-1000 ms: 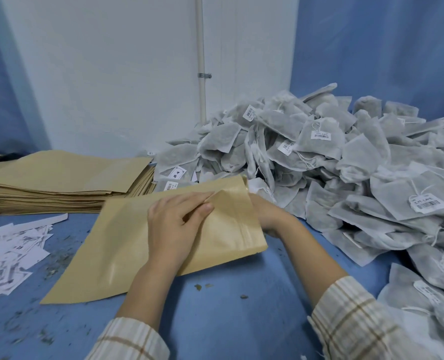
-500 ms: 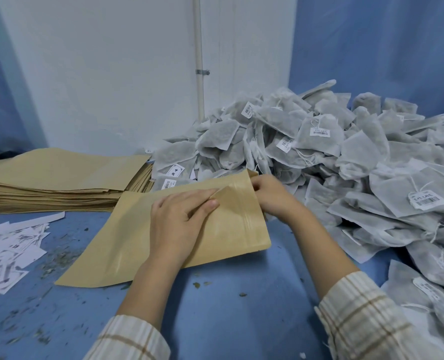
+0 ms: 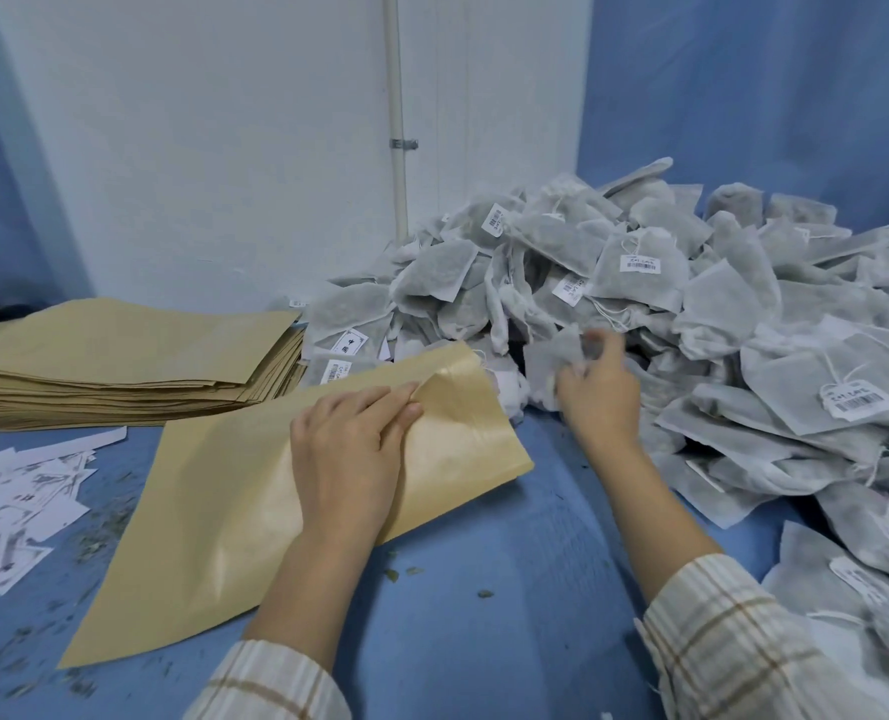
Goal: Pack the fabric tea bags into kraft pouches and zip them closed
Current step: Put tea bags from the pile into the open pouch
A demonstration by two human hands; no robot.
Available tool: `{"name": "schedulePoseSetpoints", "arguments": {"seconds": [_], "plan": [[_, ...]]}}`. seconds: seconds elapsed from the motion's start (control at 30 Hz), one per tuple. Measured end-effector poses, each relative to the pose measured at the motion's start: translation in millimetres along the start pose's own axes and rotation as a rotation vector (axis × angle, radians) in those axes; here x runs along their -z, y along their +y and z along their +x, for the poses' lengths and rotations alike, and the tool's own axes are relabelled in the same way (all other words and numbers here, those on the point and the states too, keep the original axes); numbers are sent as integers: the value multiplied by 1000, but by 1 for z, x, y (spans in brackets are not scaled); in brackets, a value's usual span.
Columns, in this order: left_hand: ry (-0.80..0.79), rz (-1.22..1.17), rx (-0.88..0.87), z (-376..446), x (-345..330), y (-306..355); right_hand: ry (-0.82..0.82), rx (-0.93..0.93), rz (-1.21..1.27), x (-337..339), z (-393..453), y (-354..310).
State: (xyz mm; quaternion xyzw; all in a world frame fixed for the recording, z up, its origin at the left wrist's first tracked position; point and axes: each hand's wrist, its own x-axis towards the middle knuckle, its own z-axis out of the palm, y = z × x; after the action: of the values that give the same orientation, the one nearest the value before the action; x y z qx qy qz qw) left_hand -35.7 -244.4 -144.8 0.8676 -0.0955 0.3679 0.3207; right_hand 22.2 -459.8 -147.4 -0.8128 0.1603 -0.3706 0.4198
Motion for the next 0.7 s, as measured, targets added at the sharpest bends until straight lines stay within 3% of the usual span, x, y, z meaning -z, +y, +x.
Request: {"name": "schedulePoseSetpoints", "arguments": {"seconds": [0.07, 0.1, 0.2, 0.3, 0.4, 0.47, 0.53, 0.6, 0.63, 0.7], "plan": [[3, 23, 34, 1, -1, -2, 53, -160, 403, 11, 8, -9], [5, 24, 48, 2, -1, -3, -15, -194, 529, 16, 10, -13], [15, -18, 59, 2, 0, -3, -525, -124, 644, 23, 1, -25], [31, -111, 7, 1, 0, 2, -881, 12, 372, 4, -18, -43], [31, -138, -80, -2, 0, 3, -995, 1, -111, -10, -30, -61], [31, -126, -70, -2, 0, 0, -1073, -95, -195, -7, -33, -62], [44, -86, -28, 0, 2, -3, -1044, -141, 136, -6, -34, -57], [53, 4, 31, 2, 2, -4, -754, -30, 383, -8, -28, -50], [52, 48, 65, 3, 2, -5, -590, 3, 389, -11, -22, -44], [55, 90, 103, 2, 1, -7, -402, 95, 50, -15, -13, -26]]}}
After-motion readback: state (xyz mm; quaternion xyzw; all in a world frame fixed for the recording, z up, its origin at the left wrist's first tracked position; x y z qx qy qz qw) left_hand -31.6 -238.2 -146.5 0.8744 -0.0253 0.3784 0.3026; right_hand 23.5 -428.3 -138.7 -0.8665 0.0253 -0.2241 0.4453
